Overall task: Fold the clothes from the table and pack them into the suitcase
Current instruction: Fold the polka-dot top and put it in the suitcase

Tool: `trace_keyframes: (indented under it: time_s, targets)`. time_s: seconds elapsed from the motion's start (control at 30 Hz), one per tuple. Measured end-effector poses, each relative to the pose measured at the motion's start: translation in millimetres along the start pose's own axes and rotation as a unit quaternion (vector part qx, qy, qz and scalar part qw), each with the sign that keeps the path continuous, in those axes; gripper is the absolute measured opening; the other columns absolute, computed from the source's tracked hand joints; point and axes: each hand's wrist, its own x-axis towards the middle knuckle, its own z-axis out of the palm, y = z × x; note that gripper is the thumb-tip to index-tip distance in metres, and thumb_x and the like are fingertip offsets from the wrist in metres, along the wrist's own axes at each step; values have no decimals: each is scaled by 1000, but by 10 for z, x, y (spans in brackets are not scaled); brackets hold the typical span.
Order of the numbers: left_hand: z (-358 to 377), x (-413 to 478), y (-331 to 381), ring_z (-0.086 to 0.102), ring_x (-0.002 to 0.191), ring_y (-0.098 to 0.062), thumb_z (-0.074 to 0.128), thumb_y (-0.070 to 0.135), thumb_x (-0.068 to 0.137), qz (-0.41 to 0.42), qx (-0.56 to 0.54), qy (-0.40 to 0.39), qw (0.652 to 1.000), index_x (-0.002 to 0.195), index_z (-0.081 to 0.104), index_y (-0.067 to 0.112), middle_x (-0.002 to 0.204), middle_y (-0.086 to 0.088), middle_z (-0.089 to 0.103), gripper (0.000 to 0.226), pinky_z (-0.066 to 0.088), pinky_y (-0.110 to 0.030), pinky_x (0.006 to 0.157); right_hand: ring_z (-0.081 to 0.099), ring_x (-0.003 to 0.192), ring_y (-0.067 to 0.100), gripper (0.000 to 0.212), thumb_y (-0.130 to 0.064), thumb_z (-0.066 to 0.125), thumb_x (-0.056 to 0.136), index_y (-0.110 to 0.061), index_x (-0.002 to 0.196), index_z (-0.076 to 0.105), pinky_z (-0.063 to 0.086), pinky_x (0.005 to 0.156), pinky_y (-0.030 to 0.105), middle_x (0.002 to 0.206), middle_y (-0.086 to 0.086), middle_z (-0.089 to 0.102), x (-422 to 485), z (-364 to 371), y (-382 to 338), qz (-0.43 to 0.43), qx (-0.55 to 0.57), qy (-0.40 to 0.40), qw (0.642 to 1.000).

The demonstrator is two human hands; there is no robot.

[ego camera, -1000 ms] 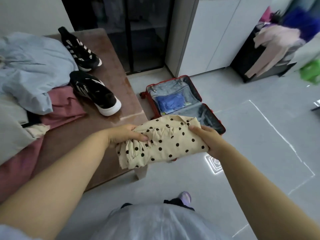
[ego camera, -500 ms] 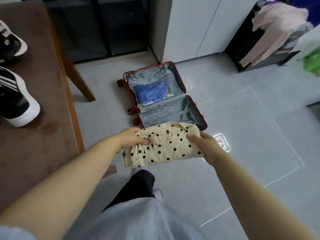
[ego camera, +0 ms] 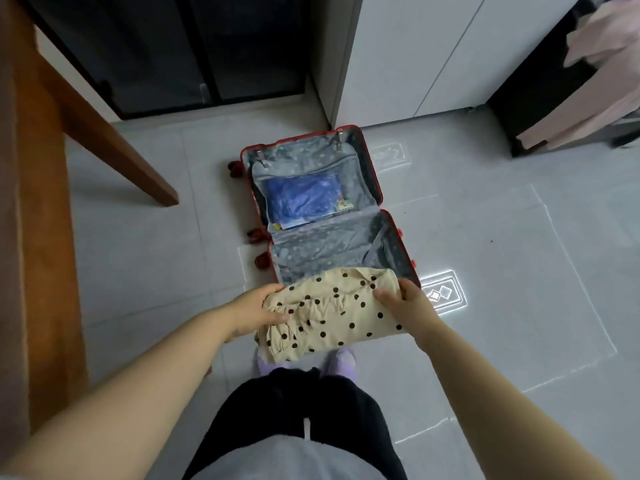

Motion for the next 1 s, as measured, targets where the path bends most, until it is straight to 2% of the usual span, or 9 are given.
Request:
trace_keyframes:
  time_s: [0.13, 0.27, 0.43, 0.53, 0.63, 0.77, 0.87, 0.93, 1.0]
  targets:
    - [71, 685, -196, 57, 108, -17, 75, 12, 78, 11, 94, 92, 991, 129, 51, 17, 118, -2, 61, 56, 45, -24, 87, 60, 98, 18, 38, -26, 69, 83, -17, 117, 55, 52, 82, 34, 108, 0, 62, 746, -26, 195, -1, -84, -59, 995]
    - [69, 1539, -441, 59, 105, -22, 73, -3, 73, 78, 114, 203, 969, 115, 56, 27, 114, -2, 61, 54, 45, -27, 85, 60, 93, 18, 44, -12, 71, 77, -20, 119, 59, 46, 71, 22, 104, -2, 64, 1712, -3, 392, -73, -223, -118, 965]
    - [6, 2679, -757, 55, 107, -25, 68, -6, 73, 146, 218, 287, 921, 129, 55, 16, 116, -5, 57, 62, 43, -30, 90, 62, 97, 22, 39, -15, 63, 85, -21, 123, 55, 50, 80, 35, 110, 0, 66, 2928, 342, 643, -189, -358, -81, 911]
    - [-118, 3488, -1094, 57, 89, -29, 77, -13, 52, 254, 356, 320, 841, 125, 59, 12, 95, -7, 61, 79, 53, -43, 79, 61, 88, 28, 34, -12, 58, 86, -19, 119, 52, 50, 69, 40, 114, 1, 59, 3709, 640, 934, -261, -415, -51, 870]
    - [-188, 4261, -1487, 43, 86, -22, 54, -9, 59, 309, 477, 368, 736, 133, 43, 22, 85, -4, 60, 81, 38, -36, 89, 56, 68, 35, 40, -4, 60, 81, -25, 112, 43, 39, 48, 39, 113, 6, 53, 4458, 950, 1300, -323, -461, -34, 826]
    - [-265, 5176, -1997, 45, 78, -21, 33, -3, 69, 308, 595, 359, 649, 149, 20, 26, 85, 2, 44, 86, 40, -39, 90, 40, 42, 30, 59, 7, 72, 59, -24, 91, 34, 18, 35, 26, 90, 10, 56, 5344, 1318, 1803, -408, -493, -1, 768]
    - [-294, 5650, -2189, 36, 76, -23, 30, -4, 69, 286, 646, 343, 619, 140, 34, 21, 86, 0, 32, 76, 34, -40, 90, 45, 36, 24, 65, 6, 82, 41, -18, 86, 42, 19, 32, 24, 76, 7, 55, 5836, 1530, 2085, -459, -529, 46, 712]
    - [-290, 5886, -2282, 34, 76, -25, 41, -1, 69, 272, 671, 342, 599, 136, 40, 19, 86, -4, 34, 70, 31, -40, 90, 52, 42, 25, 54, 2, 78, 51, -15, 86, 42, 31, 32, 26, 74, 8, 55, 6071, 1653, 2232, -485, -534, 51, 691]
    - [-227, 5996, -2285, 41, 81, -28, 63, 6, 62, 215, 684, 293, 632, 142, 37, 16, 90, -9, 45, 85, 30, -41, 93, 58, 49, 27, 26, -6, 58, 69, -13, 90, 45, 43, 35, 30, 77, 10, 55, 6165, 1749, 2316, -490, -541, 45, 683]
